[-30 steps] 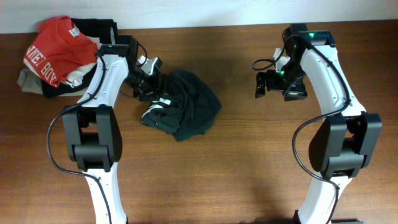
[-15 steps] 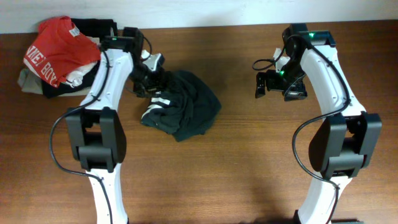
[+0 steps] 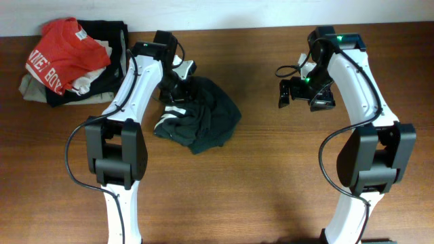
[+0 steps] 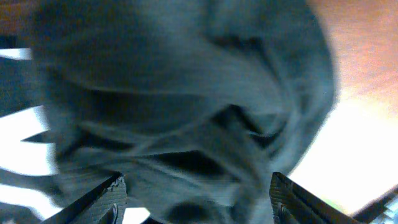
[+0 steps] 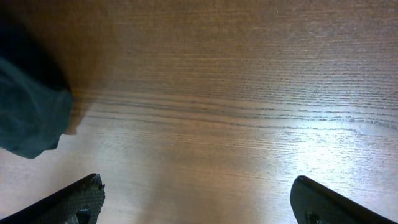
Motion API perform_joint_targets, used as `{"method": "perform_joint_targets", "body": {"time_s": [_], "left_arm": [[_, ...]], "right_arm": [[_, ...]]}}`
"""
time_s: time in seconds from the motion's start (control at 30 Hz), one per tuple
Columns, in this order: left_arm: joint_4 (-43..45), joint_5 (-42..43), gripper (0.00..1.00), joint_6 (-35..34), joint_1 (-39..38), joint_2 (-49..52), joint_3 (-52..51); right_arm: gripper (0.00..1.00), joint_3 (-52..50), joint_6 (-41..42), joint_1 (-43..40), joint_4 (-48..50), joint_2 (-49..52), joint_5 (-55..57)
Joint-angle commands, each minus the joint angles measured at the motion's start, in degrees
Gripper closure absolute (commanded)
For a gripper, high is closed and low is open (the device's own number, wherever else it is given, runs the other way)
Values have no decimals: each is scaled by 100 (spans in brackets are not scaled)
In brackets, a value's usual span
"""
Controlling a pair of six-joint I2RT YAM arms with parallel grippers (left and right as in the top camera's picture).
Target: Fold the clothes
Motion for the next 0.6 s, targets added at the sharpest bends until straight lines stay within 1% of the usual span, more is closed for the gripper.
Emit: {"method": "perform_joint_targets", "body": {"time_s": [0.0, 0.13, 0.17, 0.27, 0.43, 0.57], "left_arm": [[44, -555, 26, -116, 293, 131, -70], [107, -24, 30, -85, 658, 131, -63], [155, 205, 30, 50, 708, 133, -63], [223, 496, 30, 155, 643, 136, -66], [317, 531, 29, 186, 247, 195, -66], [319, 439, 30, 131, 166, 389, -66]], "right_arm": [[1, -31, -22, 26, -57, 37, 125], [1, -31, -17, 26, -37, 37, 138], [1, -31, -17, 26, -15, 35, 136], [1, -31, -17, 26, -4, 37, 136], [1, -31, -17, 26, -22, 35, 136], [1, -31, -20, 26, -42, 35, 138]]}}
